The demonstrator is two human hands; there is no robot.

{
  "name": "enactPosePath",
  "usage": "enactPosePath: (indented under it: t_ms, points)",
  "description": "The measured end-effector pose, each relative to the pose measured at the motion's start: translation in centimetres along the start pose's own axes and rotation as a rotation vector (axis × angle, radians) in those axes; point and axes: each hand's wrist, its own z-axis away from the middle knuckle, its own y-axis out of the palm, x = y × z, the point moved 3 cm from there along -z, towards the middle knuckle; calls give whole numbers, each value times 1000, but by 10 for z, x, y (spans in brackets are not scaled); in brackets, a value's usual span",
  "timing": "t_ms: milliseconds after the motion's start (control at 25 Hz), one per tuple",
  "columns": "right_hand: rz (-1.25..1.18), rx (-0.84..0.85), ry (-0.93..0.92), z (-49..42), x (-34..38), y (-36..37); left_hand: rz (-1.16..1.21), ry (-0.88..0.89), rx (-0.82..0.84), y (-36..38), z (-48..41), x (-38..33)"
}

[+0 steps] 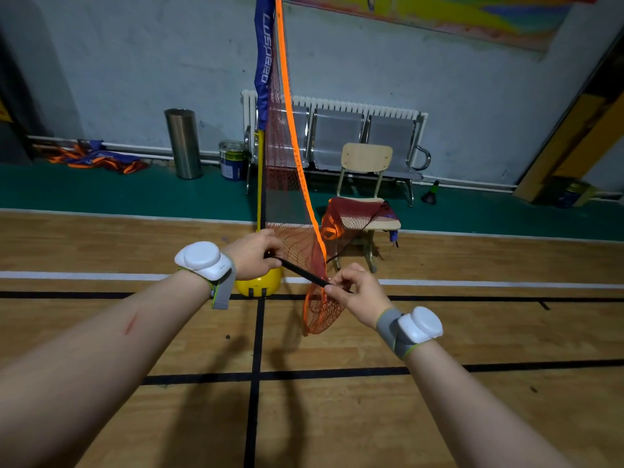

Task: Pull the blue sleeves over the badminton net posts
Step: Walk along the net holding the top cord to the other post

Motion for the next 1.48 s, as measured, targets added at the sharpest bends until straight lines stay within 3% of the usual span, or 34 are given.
enactPosePath:
  t_ms: [160, 400, 880, 1000, 1320, 1480]
  points:
    - [46, -20, 68, 14, -3, -7, 12, -14, -24, 1, 1, -3]
    - [-209, 55, 111, 19, 6, -18, 7, -25, -48, 0, -2, -16]
    - [-289, 56, 100, 28, -9, -57, 8, 144, 8, 35, -25, -105]
    - [-284, 56, 97, 28, -20, -62, -6, 152, -31, 36, -29, -109]
    - [-205, 38, 135, 26, -43, -78, -108, 165, 196, 47, -32, -129]
    - [-89, 57, 115, 24, -51, -76, -62, 145, 120, 46, -28, -136]
